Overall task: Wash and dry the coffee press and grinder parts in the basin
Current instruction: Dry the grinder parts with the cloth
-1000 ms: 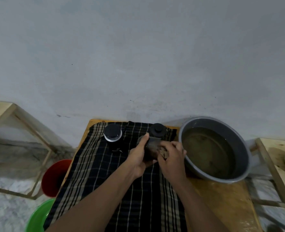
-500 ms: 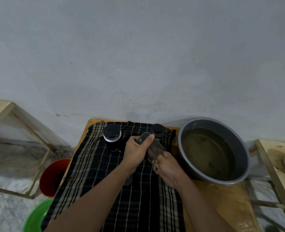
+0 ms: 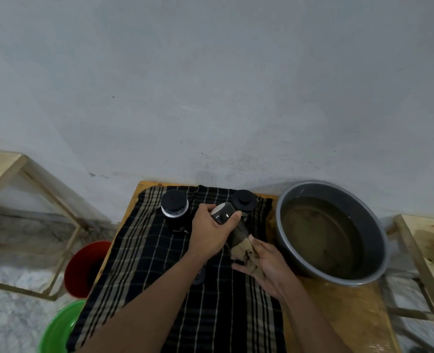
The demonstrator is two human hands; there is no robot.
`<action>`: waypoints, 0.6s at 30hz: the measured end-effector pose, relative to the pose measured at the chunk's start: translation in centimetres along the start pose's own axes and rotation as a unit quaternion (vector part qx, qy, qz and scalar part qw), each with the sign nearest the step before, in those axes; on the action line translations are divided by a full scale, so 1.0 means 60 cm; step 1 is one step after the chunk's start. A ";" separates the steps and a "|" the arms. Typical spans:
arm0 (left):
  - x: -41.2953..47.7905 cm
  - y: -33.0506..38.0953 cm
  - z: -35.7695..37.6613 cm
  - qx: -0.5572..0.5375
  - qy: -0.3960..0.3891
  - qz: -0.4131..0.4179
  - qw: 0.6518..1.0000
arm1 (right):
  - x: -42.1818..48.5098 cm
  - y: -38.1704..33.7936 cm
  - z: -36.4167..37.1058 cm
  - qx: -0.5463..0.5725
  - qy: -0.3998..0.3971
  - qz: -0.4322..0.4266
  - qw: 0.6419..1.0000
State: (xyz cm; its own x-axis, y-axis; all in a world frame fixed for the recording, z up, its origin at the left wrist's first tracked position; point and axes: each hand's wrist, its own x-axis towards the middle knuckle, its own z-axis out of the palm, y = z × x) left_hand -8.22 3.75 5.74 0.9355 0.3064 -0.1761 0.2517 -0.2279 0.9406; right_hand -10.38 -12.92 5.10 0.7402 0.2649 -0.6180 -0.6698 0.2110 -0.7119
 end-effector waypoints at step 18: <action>-0.025 -0.084 -0.053 0.163 0.005 0.067 0.984 | 0.056 0.114 -0.081 -0.667 0.089 -0.139 0.727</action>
State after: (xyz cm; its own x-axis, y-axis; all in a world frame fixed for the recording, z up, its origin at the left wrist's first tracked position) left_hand -11.67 7.41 2.19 0.9636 0.2621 -0.0522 0.1937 -0.5504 0.8121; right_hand -12.17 -15.15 -3.47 0.9119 0.2352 -0.3363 0.0715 -0.8980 -0.4341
